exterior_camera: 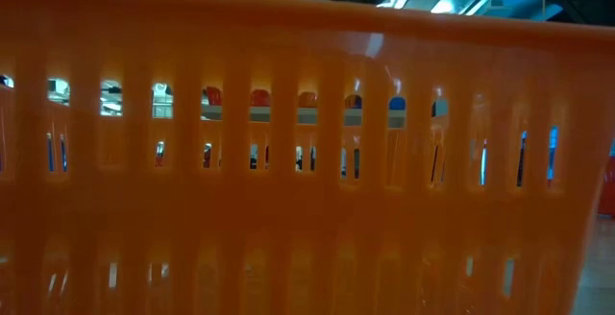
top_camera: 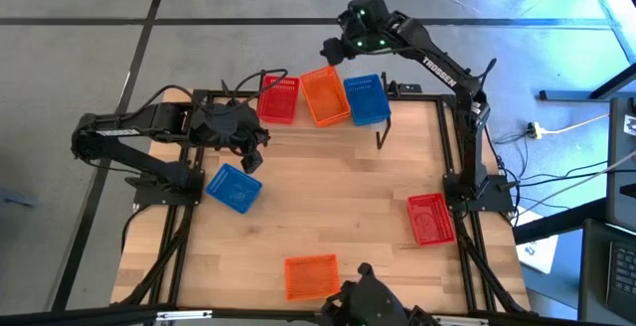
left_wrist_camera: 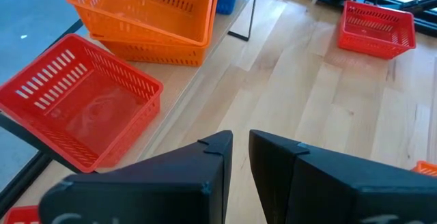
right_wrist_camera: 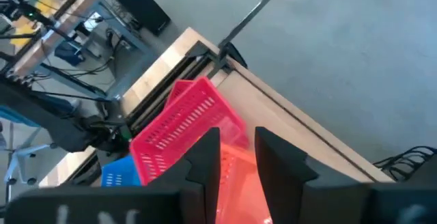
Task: Stack baskets on shelf by color
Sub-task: Stack the right orange basket into the orange basket on the shelf
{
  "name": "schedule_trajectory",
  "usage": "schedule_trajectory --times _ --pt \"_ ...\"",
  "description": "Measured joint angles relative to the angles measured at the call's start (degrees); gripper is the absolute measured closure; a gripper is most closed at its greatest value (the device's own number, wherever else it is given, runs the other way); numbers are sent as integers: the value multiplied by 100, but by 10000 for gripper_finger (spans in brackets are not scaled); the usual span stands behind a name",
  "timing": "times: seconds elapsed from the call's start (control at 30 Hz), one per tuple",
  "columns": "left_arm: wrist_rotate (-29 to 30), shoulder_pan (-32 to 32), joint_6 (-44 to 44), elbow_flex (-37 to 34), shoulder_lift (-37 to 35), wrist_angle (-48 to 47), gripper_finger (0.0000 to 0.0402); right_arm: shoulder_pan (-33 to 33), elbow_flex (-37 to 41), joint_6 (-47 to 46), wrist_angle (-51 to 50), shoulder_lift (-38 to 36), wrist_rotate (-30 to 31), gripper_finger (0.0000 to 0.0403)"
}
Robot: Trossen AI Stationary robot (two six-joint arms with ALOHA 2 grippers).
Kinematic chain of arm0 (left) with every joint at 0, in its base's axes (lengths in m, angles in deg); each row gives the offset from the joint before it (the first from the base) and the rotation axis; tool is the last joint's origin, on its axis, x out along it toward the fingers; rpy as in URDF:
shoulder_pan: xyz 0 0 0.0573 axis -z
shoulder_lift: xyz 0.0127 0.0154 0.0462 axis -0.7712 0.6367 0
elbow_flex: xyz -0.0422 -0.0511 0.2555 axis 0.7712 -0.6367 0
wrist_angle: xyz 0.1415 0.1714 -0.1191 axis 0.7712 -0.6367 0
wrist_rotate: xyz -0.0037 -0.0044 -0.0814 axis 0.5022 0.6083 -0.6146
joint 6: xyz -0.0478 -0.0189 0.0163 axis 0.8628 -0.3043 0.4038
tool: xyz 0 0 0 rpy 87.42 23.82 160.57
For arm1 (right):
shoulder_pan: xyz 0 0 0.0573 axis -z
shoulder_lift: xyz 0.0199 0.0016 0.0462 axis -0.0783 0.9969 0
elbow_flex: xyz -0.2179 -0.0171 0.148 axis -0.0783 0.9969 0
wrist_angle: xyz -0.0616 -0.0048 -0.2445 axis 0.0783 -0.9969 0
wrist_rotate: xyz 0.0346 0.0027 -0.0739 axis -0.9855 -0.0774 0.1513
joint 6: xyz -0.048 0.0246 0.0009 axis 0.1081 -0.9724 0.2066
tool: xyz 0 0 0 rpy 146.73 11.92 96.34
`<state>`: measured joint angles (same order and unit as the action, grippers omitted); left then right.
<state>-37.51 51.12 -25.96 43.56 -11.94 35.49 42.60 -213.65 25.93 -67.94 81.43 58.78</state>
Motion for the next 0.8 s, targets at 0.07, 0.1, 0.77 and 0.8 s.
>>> schedule_trajectory --times 0.07,0.1,0.77,0.8 --pt "0 0 0 0 0 -2 360 -30 0 -4 -21 0 -2 318" --pt "0 0 0 0 0 -2 360 -39 0 20 -47 0 2 323" --pt "9 0 0 0 0 -2 360 -53 2 740 -58 608 -635 402" --pt "9 0 0 0 0 -2 360 -56 2 740 -50 661 -681 402"
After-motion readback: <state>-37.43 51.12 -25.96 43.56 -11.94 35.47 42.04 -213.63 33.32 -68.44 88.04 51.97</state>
